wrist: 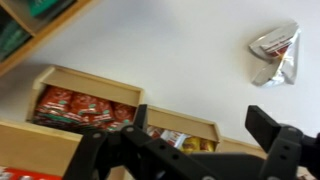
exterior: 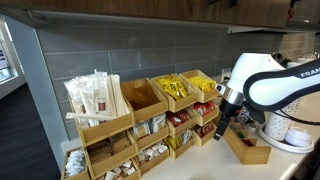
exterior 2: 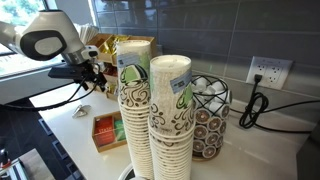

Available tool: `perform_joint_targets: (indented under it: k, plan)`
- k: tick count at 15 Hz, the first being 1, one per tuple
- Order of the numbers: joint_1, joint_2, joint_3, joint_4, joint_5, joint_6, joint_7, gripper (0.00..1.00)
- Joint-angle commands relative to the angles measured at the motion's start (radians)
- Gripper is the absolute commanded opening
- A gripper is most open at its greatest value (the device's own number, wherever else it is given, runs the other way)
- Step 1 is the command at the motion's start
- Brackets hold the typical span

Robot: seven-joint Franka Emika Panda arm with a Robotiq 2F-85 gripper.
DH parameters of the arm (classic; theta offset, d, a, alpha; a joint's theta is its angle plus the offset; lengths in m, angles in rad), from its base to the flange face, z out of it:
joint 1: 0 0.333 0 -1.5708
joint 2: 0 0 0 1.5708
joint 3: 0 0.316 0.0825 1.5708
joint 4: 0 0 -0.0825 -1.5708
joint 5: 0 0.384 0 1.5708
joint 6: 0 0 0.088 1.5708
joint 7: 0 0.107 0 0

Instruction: Put the white sachet on the shelf with similar sachets

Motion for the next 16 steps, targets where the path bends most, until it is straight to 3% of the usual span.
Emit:
perform_joint_targets:
  k: [1, 10, 16]
  plan:
    - [0.019, 0.005, 0.006, -0.009, 0.021, 0.006, -0.023, 1.0]
    - [0.046, 0.029, 0.007, -0.022, 0.043, 0.029, -0.038, 1.0]
    - [0.21, 0.097, -0.026, -0.064, 0.259, 0.135, -0.193, 1.0]
